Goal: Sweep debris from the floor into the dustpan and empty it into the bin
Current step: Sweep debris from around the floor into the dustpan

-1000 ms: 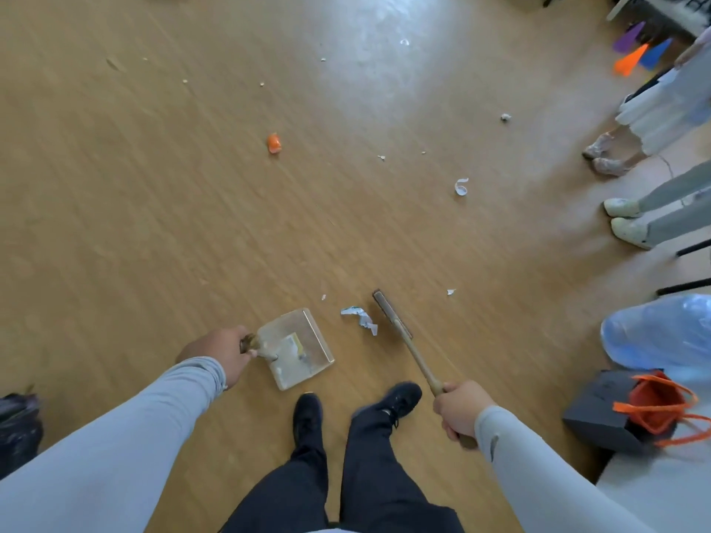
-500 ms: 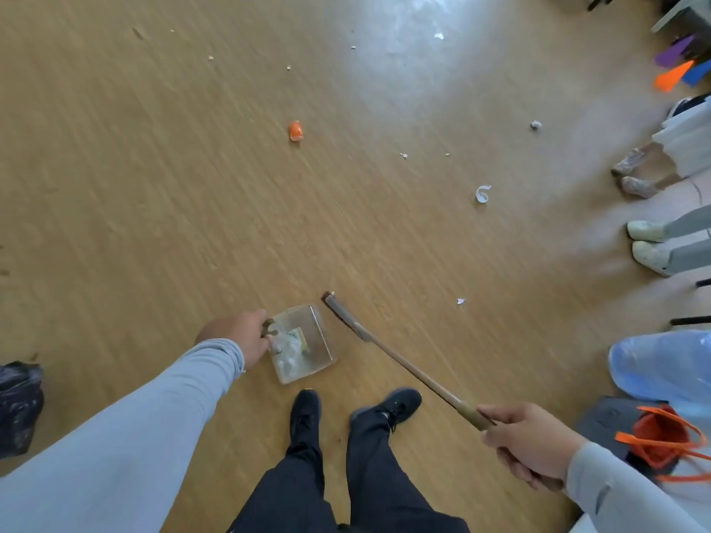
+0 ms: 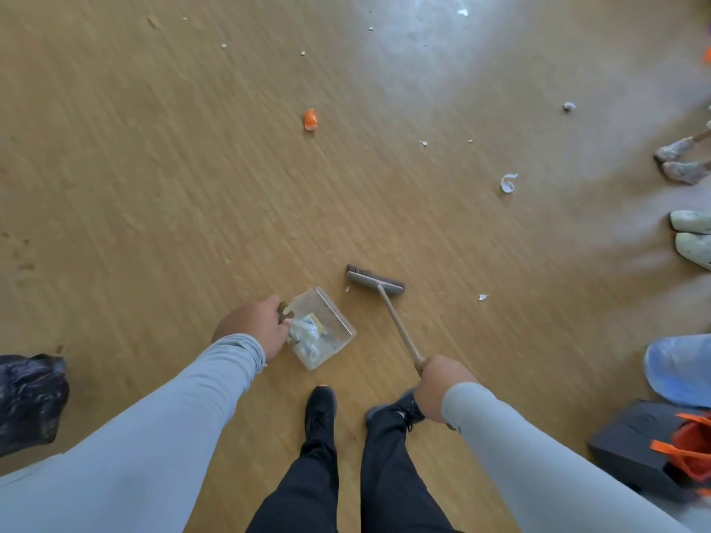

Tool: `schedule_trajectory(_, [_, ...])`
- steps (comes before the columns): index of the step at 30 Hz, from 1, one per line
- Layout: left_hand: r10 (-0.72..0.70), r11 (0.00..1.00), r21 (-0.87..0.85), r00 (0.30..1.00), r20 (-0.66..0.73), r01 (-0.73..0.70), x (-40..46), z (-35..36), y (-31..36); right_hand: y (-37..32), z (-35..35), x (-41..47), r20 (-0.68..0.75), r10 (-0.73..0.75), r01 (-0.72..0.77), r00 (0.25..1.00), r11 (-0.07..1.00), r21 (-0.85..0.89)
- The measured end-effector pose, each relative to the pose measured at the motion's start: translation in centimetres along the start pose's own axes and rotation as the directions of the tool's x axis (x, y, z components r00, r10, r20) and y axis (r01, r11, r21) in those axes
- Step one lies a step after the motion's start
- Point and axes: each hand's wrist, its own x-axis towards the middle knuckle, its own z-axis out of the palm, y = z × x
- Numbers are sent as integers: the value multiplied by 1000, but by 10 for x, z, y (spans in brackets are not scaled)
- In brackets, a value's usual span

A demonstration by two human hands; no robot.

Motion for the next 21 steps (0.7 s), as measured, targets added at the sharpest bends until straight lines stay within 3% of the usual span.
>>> schedule_trajectory(2, [-7,1000,-6,1000,3,7,2,-1,2,7,-2,-10,89,-17,17,996,1000,1])
schedule_trajectory(6, [-9,1000,-19,1000,11,10,5,-4,-2,72,-49,-41,134,2,-54,991,922,384])
schedule_trajectory(8, [-6,1000,-22,1000,9,6,5,-5,-3,99,-61,-57,151,-7,-65,988,882,466])
schedule_trajectory(11, [1,1000,-22,1000,0,-1,6,-5,-2,103,-41,-59,107,39,-84,993,887,455])
schedule_trajectory(15, [3,999,-36,1000,-1,-3,6,-3,-2,63,4,-34,-27,33,-24,999,962,273])
schedule_trajectory(18, [6,999,-46,1000,-10,-6,2,0,-7,37,20,-22,36,15,-21,999,985,170])
schedule_trajectory(21, [13,998,-56,1000,-18,-14,1,2,-9,61,4,-36,145,-12,-24,989,970,244])
